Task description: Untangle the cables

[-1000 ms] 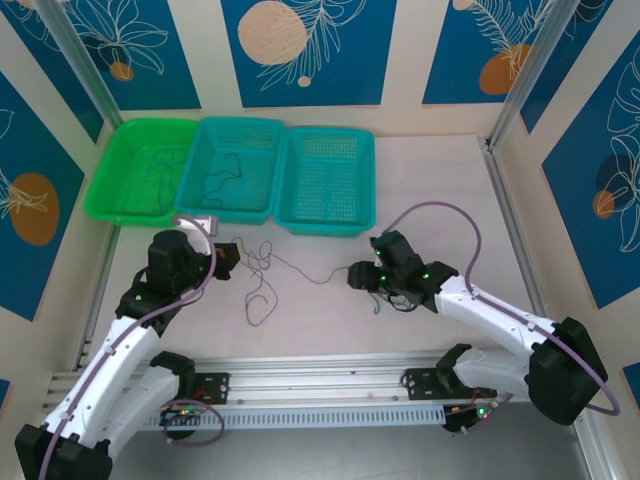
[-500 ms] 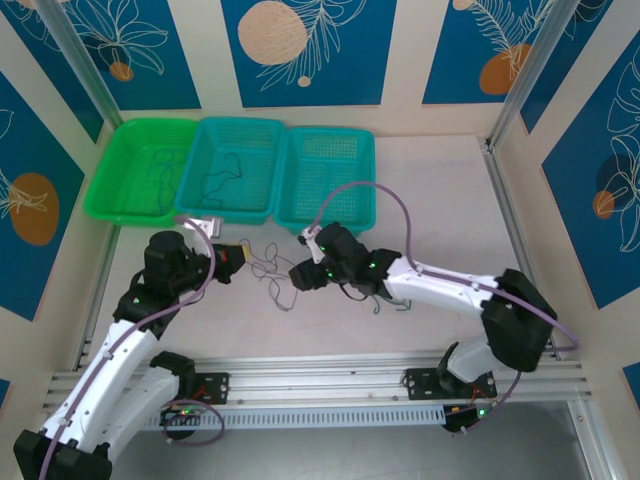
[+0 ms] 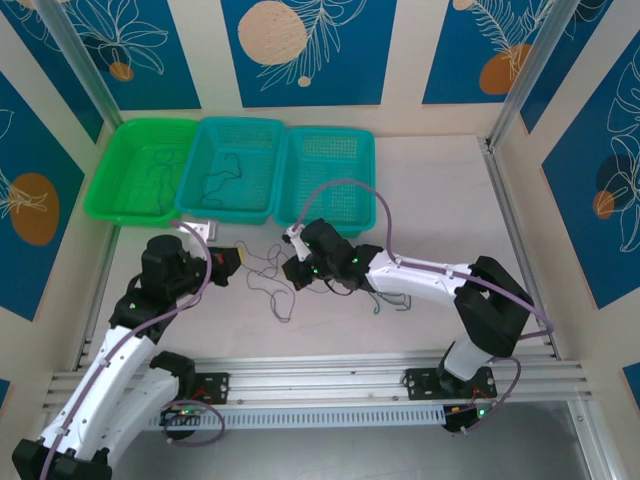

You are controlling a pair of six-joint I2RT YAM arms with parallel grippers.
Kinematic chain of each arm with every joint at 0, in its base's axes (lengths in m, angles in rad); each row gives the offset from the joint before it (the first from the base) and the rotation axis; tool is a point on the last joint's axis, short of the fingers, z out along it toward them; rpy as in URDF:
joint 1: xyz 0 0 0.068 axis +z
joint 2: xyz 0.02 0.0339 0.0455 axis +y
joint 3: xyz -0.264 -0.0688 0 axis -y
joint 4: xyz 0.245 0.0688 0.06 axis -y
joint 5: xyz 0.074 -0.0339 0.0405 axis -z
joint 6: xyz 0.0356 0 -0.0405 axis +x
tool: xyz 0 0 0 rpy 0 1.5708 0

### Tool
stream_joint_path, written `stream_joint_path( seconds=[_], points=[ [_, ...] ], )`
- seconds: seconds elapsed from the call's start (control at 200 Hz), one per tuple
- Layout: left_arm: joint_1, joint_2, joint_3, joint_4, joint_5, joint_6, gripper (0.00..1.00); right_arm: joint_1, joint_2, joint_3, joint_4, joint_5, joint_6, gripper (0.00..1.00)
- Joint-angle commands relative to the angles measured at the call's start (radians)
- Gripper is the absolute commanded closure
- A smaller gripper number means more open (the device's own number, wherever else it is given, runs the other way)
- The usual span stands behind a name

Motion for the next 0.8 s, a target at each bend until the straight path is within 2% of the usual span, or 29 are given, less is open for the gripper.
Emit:
stream_joint_path(
  seconds=[0.0, 0.125, 0.265, 0.43, 0.56, 0.67, 0.73, 0.795],
  points=[
    [0.001, -0.022, 0.01, -0.092, -0.172, -0.013, 1.0, -0.009, -0.135, -0.112, 0.042, 0.087, 0.076, 1.0],
    [0.004, -0.031, -0.006, -0.104, -0.255, -0.045, 1.0, -0.077, -0.311, -0.294, 0.091, 0.156, 0.188, 1.0],
    [0.007, -0.032, -0.017, -0.101, -0.293, -0.065, 1.0, -0.236, -0.537, -0.493, 0.063, 0.187, 0.348, 1.0],
    [0.01, -0.038, -0.015, -0.114, -0.337, -0.074, 1.0, -0.466, -0.85, -0.649, -0.081, 0.165, 0.443, 1.0],
    [0.012, -0.035, -0.007, -0.126, -0.364, -0.073, 1.0, -0.641, -1.086, -0.687, -0.293, 0.175, 0.514, 1.0],
    [0.016, -0.038, 0.0, -0.134, -0.376, -0.087, 1.0, -0.786, -1.198, -0.703, -0.353, 0.064, 0.517, 1.0],
    [0.016, -0.044, -0.001, -0.099, -0.329, -0.097, 1.0, -0.835, -1.198, -0.711, -0.32, -0.042, 0.503, 1.0],
    [0.016, -0.045, 0.012, -0.036, -0.245, -0.112, 1.0, -0.844, -1.165, -0.707, -0.274, -0.138, 0.486, 1.0]
  ],
)
